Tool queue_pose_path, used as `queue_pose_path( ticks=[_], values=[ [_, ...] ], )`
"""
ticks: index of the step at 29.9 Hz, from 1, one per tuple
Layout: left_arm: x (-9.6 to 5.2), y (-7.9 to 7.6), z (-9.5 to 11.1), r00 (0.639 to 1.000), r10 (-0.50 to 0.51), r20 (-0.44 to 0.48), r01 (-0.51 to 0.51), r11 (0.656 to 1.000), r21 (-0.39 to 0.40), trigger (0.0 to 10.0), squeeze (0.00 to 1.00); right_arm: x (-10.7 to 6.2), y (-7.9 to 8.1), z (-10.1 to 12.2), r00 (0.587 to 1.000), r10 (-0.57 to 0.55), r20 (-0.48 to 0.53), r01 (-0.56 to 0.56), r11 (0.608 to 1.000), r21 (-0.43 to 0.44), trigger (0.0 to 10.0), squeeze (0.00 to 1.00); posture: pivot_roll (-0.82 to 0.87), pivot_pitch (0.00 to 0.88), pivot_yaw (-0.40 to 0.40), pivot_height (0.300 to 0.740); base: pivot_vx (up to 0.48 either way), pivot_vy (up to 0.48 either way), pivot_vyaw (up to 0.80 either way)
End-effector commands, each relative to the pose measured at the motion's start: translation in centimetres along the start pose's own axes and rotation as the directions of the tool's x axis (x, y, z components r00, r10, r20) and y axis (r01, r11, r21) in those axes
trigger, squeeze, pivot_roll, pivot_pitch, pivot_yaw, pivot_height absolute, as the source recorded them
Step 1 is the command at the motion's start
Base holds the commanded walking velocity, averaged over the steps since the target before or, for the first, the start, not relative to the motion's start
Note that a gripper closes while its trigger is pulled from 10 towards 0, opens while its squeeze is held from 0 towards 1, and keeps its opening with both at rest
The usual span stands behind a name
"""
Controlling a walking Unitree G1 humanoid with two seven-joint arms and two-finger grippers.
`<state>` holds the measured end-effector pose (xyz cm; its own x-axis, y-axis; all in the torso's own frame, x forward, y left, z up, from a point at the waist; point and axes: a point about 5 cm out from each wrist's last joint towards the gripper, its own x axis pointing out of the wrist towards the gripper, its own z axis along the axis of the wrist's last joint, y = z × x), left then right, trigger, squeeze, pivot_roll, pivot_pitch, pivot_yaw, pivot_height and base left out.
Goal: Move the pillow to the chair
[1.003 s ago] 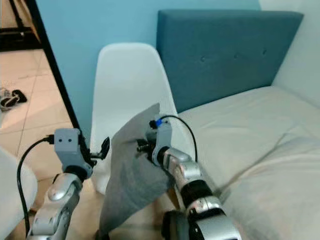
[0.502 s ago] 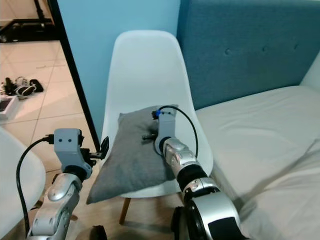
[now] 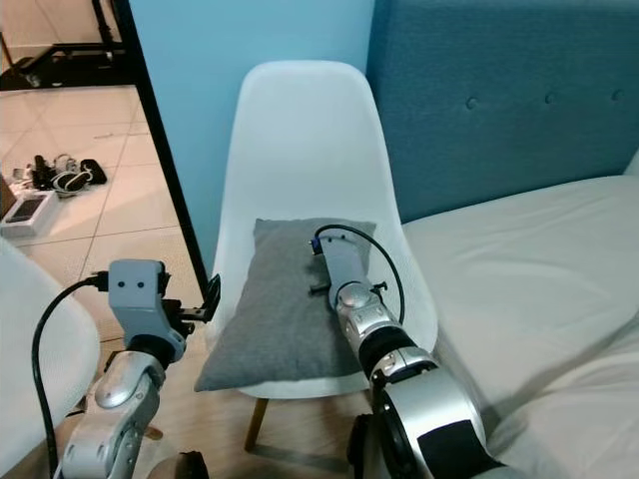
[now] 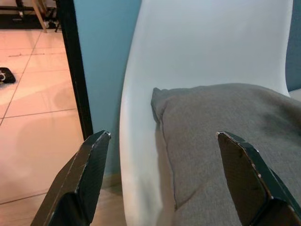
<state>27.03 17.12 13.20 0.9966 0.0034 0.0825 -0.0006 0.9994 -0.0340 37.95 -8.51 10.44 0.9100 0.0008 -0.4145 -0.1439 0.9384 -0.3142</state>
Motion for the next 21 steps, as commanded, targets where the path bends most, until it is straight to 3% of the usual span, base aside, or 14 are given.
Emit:
queue_pose_path(
  ticks=[1, 9, 11, 12, 15, 16, 17, 18, 19, 20, 21],
  values=[
    [-0.2, -0.1, -0.2, 1.0, 0.001, -0.017, -0.001, 1.0, -0.003, 10.0, 0.0, 0.1, -0.7, 0.5, 0.999, -0.045, 0.015, 0.045, 0.998, -0.048, 10.0, 1.0, 0.06, 0.0, -0.098, 0.5, 0.0, 0.0, 0.0],
    [-0.1, -0.1, -0.2, 1.0, 0.0, -0.019, 0.0, 1.0, -0.006, 10.0, 0.0, 0.2, -2.1, 1.6, 0.998, -0.055, 0.032, 0.059, 0.989, -0.136, 10.0, 1.0, 0.05, 0.0, -0.093, 0.5, 0.0, 0.0, 0.0],
    [0.0, -0.1, -0.3, 1.0, -0.001, -0.019, 0.001, 1.0, -0.006, 10.0, 0.0, 0.3, -2.4, 1.7, 0.999, -0.03, 0.021, 0.032, 0.989, -0.143, 10.0, 1.0, 0.04, 0.0, -0.091, 0.5, 0.0, 0.0, 0.0],
    [0.1, -0.1, -0.3, 1.0, -0.005, -0.02, 0.004, 1.0, -0.007, 10.0, 0.0, 0.3, -3.1, 2.0, 0.999, 0.043, 0.023, -0.039, 0.989, -0.139, 10.0, 1.0, 0.03, 0.0, -0.09, 0.5, 0.0, 0.0, 0.0],
    [0.1, -0.1, -0.3, 1.0, -0.005, -0.02, 0.005, 1.0, -0.008, 10.0, 0.0, 0.3, -3.3, 2.2, 0.996, 0.081, 0.033, -0.076, 0.989, -0.124, 10.0, 1.0, 0.03, 0.0, -0.09, 0.5, 0.0, 0.0, 0.0],
    [0.1, -0.1, -0.3, 1.0, -0.006, -0.02, 0.006, 1.0, -0.009, 10.0, 0.0, 0.2, -3.3, 2.8, 0.988, 0.134, 0.082, -0.128, 0.988, -0.082, 10.0, 1.0, 0.03, 0.0, -0.09, 0.5, 0.0, 0.0, 0.0],
    [0.2, -0.2, -0.4, 1.0, -0.006, -0.02, 0.006, 1.0, -0.01, 10.0, 0.0, 0.1, -3.0, 3.3, 0.966, 0.214, 0.146, -0.218, 0.976, 0.013, 10.0, 0.96, 0.02, 0.0, -0.094, 0.5, 0.0, 0.0, 0.0],
    [0.2, -0.2, -0.4, 1.0, -0.006, -0.02, 0.006, 1.0, -0.011, 10.0, 0.0, -0.1, -2.9, 3.6, 0.944, 0.262, 0.201, -0.281, 0.957, 0.074, 10.0, 0.0, 0.02, 0.0, -0.094, 0.5, 0.0, 0.0, 0.0],
    [0.2, -0.2, -0.4, 1.0, -0.006, -0.02, 0.006, 1.0, -0.011, 10.0, 0.0, -0.1, -2.9, 3.6, 0.944, 0.262, 0.201, -0.281, 0.957, 0.074, 10.0, 0.0, 0.02, 0.0, -0.094, 0.5, 0.0, 0.0, 0.0],
    [0.3, -0.2, -0.5, 1.0, -0.005, -0.019, 0.005, 1.0, -0.013, 10.0, 0.0, -0.4, -2.6, 3.9, 0.91, 0.314, 0.269, -0.364, 0.917, 0.161, 10.0, 0.0, 0.02, 0.0, -0.094, 0.5, 0.0, 0.0, 0.0],
    [0.3, -0.2, -0.5, 1.0, -0.005, -0.019, 0.005, 1.0, -0.013, 10.0, 0.0, -0.4, -2.6, 3.9, 0.91, 0.314, 0.269, -0.364, 0.917, 0.161, 10.0, 0.0, 0.02, 0.0, -0.094, 0.5, 0.0, 0.0, 0.0]
  ],
)
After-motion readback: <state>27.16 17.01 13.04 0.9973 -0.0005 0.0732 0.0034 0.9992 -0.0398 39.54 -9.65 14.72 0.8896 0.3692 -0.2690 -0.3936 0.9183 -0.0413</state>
